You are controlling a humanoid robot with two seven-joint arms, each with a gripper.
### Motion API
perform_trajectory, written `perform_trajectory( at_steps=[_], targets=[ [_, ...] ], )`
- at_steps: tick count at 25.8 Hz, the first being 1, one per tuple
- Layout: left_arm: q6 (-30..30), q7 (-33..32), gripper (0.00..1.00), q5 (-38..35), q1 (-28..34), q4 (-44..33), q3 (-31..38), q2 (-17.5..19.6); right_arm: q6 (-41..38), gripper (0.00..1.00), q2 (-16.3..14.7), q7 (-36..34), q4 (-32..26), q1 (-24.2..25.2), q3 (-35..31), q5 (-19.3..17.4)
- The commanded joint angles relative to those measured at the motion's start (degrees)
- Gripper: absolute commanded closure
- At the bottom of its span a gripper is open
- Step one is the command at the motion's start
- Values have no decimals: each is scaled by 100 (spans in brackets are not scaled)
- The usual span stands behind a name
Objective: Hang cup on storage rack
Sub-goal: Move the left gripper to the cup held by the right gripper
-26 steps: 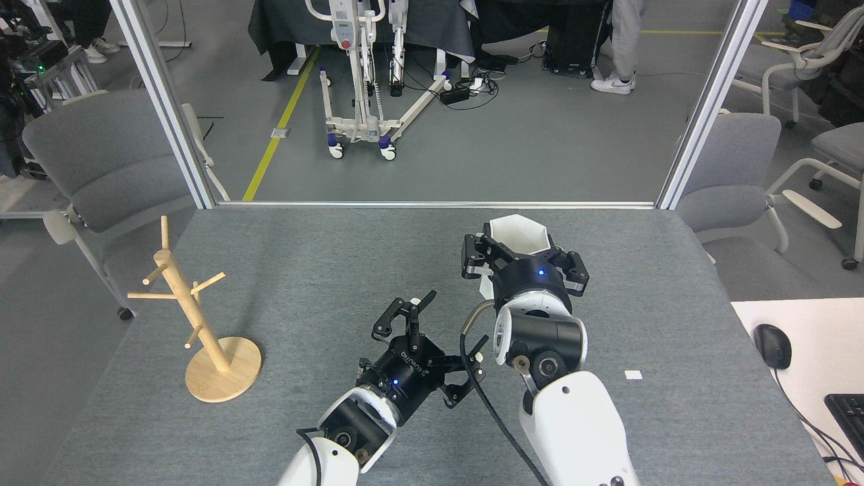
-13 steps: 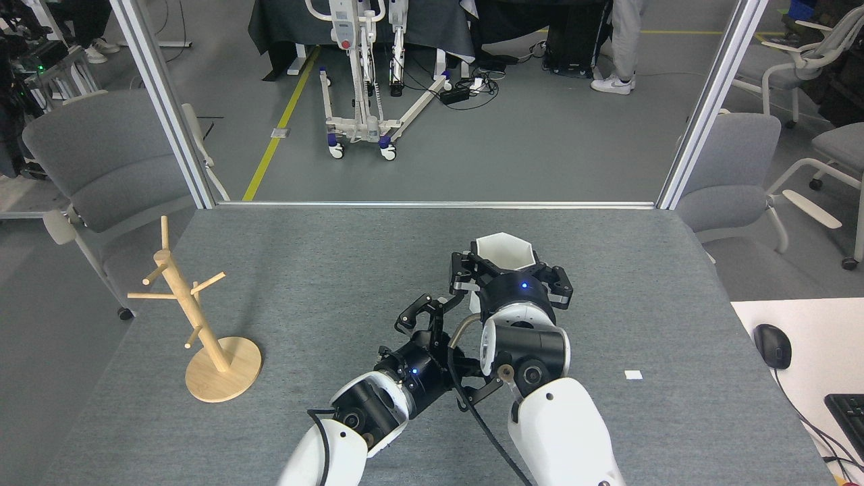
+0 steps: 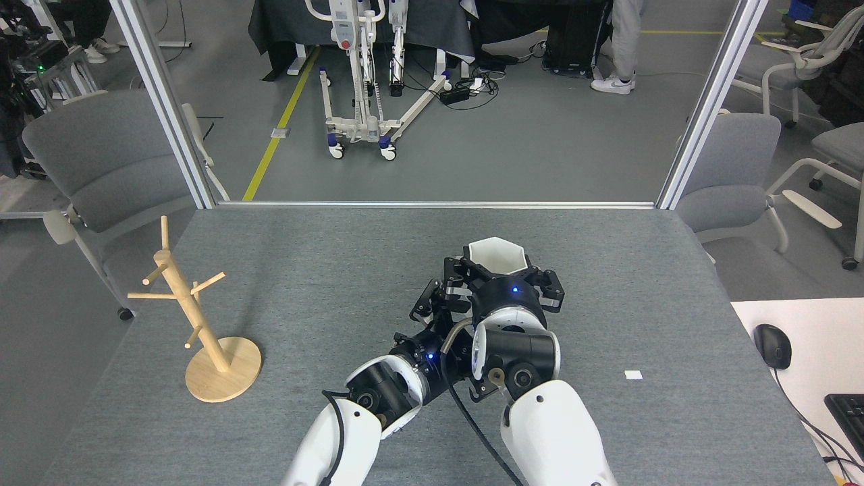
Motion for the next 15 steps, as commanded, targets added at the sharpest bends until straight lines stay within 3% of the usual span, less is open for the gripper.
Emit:
perform_trajectory(
  at_steps=[1, 11, 15],
  targets=[
    [2, -31, 1, 31, -111, 253, 48, -37, 3, 99, 58, 36, 47, 2, 15, 10],
    [-16, -31, 1, 479, -243, 499, 356, 60, 293, 100, 287, 19, 258, 2, 111, 28],
    [-200, -22, 1, 787, -155, 245, 356, 323, 486, 100, 392, 10, 425, 2, 296, 28]
  ],
)
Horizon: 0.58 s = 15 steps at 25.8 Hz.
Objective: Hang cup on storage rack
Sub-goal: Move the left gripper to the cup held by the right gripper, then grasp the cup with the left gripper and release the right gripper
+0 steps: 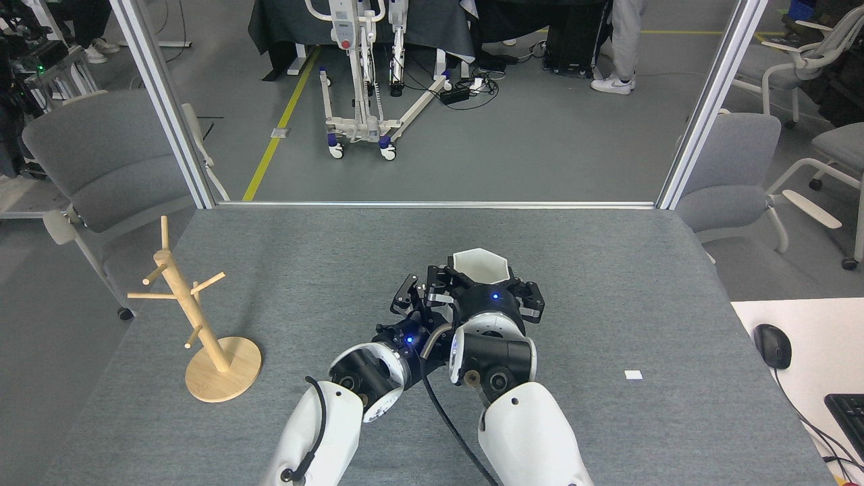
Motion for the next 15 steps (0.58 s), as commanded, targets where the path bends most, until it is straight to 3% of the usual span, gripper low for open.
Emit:
perform_trajectory(
  at_steps=[1, 15],
  targets=[
    [-267, 12, 1, 290, 87, -269, 3, 263, 147, 100, 84, -63, 129, 0, 192, 2],
    [-13, -208, 1, 272, 8, 487, 117, 193, 243, 100, 304, -98, 261, 79, 272, 64]
  ],
)
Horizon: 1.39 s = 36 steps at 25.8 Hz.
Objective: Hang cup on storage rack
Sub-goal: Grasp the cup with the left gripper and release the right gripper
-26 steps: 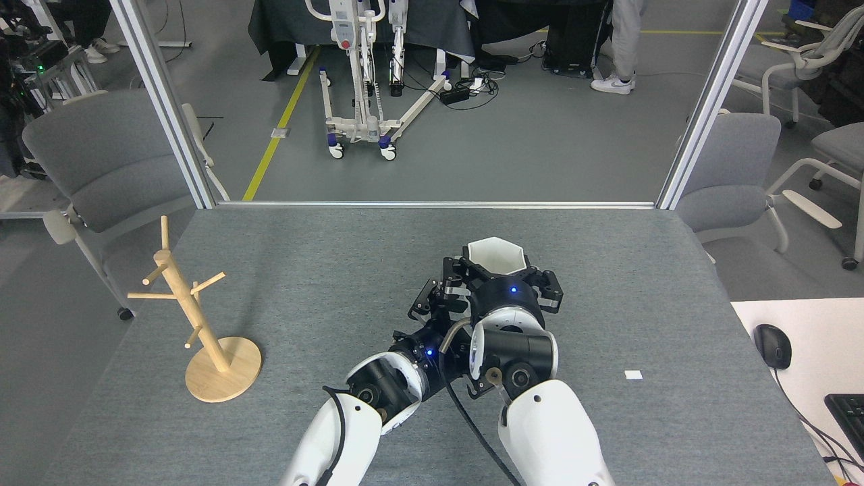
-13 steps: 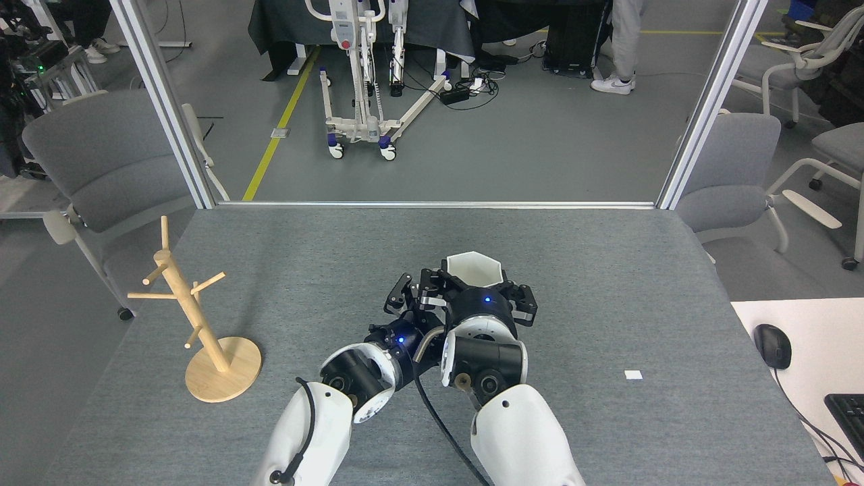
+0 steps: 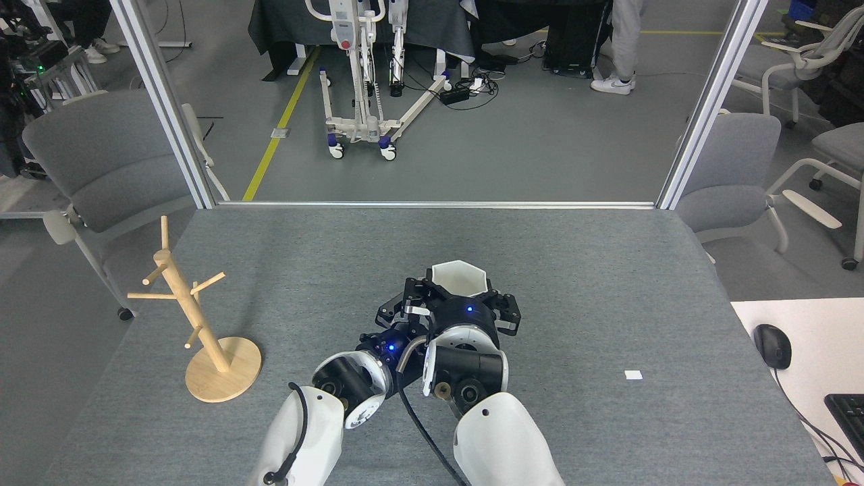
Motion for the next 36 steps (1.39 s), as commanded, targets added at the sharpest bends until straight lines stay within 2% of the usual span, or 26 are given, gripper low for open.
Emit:
perform_trajectory(
  at_steps=[1, 8, 15, 16, 19, 22, 25, 29, 30, 32, 34, 35, 36],
  targets=[
    [189, -94, 1, -7, -127, 332, 15, 0, 10, 100, 37, 37, 38, 4, 23, 9],
    [268, -85, 1, 63, -285, 358, 24, 8, 19, 100, 55, 37, 47, 13, 23, 9],
    [75, 3, 1, 169, -276, 314, 130, 70, 10, 100, 55, 37, 47, 22, 15, 9],
    [66, 12, 4, 169, -267, 314, 147, 70, 10, 100, 55, 37, 47, 22, 15, 9],
    [57, 38, 27, 169, -241, 253, 147, 70, 10, 100, 55, 37, 47, 31, 15, 9],
    [48, 91, 55, 169, -197, 95, 138, 79, 10, 100, 55, 37, 47, 40, 15, 9],
    [40, 91, 100, 169, -197, 24, 147, 79, 10, 100, 64, 37, 47, 48, 15, 1],
    [31, 82, 100, 169, -197, 7, 147, 79, 10, 96, 73, 45, 82, 57, 15, 1],
    [31, 82, 100, 169, -197, 7, 147, 87, 10, 89, 73, 45, 99, 57, 15, 1],
    [31, 82, 100, 169, -206, 7, 156, 88, 10, 61, 90, 45, 117, 66, 6, 1],
    [40, 73, 100, 169, -206, 7, 156, 88, 10, 13, 99, 37, 126, 66, 6, 1],
    [40, 73, 100, 169, -206, 7, 156, 88, -16, 0, 99, 28, 152, 66, 6, 1],
    [40, 65, 100, 169, -206, -2, 165, 88, -95, 1, 99, 19, 161, 66, -3, 1]
  ],
)
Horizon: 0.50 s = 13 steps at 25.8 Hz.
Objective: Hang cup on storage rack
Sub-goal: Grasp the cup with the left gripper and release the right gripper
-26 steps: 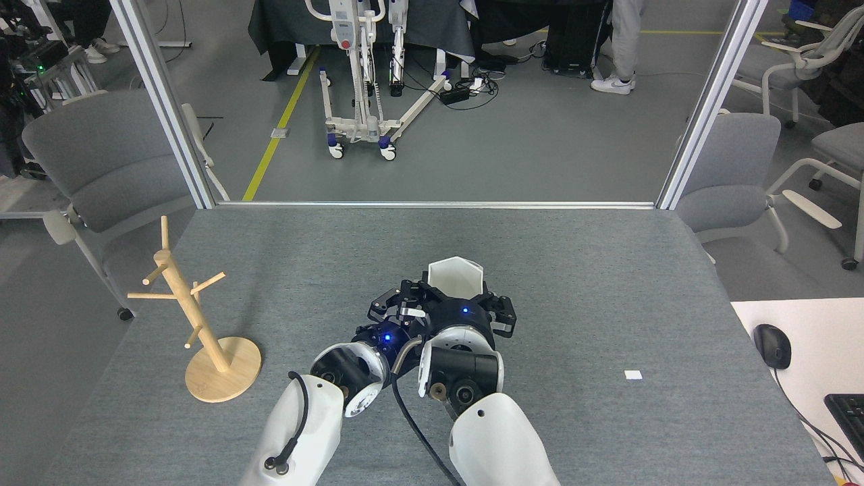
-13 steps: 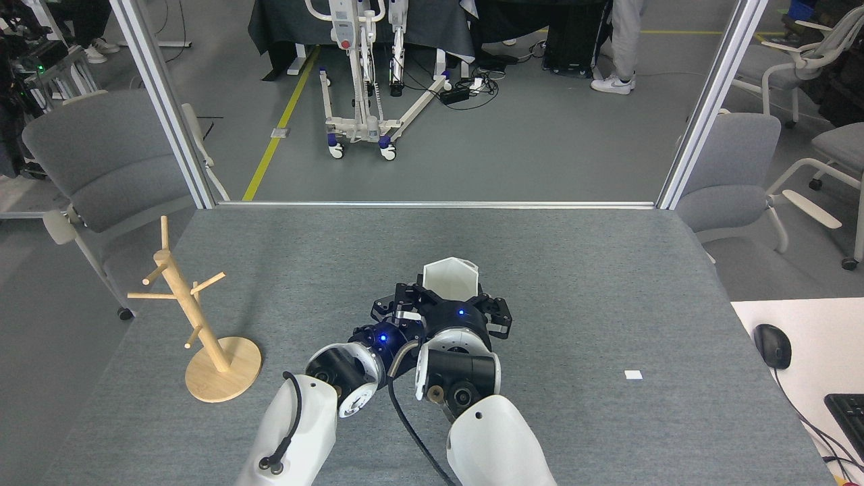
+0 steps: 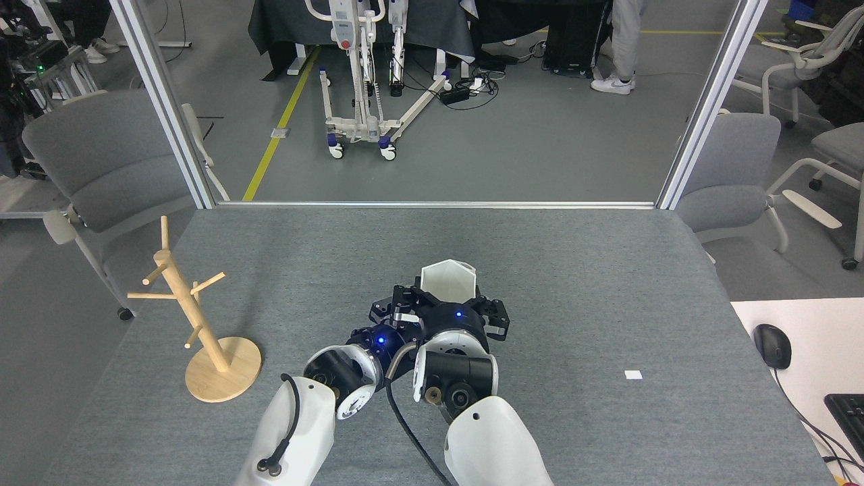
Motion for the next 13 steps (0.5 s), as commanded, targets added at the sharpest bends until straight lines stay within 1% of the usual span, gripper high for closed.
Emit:
perform_trajectory(
  at_steps=[1, 3, 6, 11, 13],
  targets=[
    [36, 169, 100, 0, -8, -340, 36, 1, -157, 1, 14, -76, 40, 1, -35, -18],
    [27, 161, 100, 0, 1, -340, 89, 1, -500, 1, 14, -419, 40, 1, -132, -71],
    [18, 152, 100, 9, 1, -340, 106, 1, -807, 0, 14, -1219, 40, 19, -299, -132],
    [27, 134, 100, 0, 36, -314, 97, 10, -843, 0, 5, -2511, 40, 37, -351, -703],
    [27, 143, 100, 0, 97, -296, 106, 10, -878, 0, 5, -2985, 40, 36, -360, -835]
  ],
)
